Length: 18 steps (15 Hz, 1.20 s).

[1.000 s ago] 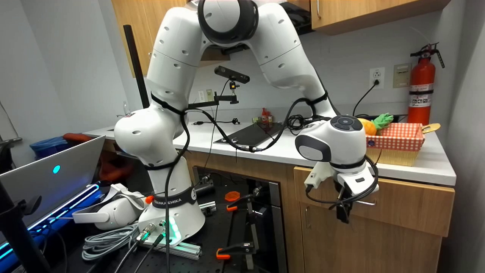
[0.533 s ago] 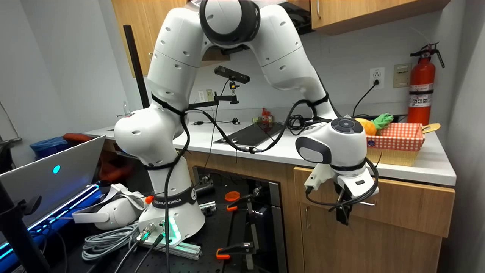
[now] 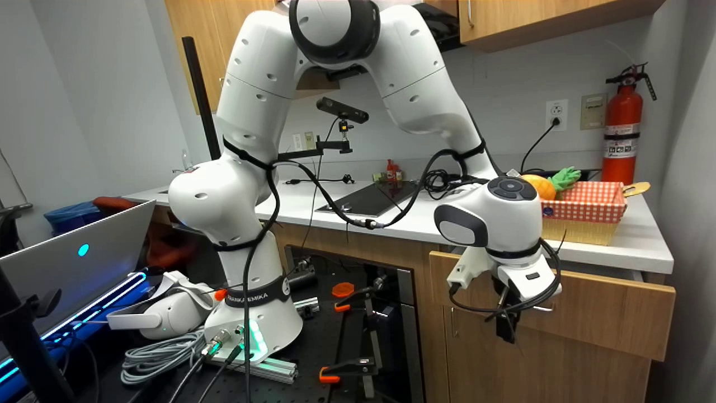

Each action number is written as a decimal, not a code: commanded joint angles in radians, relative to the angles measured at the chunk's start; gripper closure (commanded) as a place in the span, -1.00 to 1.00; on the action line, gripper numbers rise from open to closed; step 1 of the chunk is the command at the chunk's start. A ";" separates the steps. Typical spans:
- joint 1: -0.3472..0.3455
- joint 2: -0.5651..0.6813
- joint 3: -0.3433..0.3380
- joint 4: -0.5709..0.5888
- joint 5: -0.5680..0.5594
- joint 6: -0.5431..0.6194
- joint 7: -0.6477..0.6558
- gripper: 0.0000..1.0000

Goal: Close the open drawer, open the drawer then close the drawer again

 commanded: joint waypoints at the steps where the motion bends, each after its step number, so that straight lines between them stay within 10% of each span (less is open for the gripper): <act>1: -0.008 -0.026 -0.049 -0.032 -0.034 0.003 -0.020 -1.00; 7: -0.033 -0.074 -0.090 -0.077 -0.027 -0.046 -0.101 -1.00; 18: -0.251 -0.301 0.067 -0.094 0.294 -0.196 -0.327 -1.00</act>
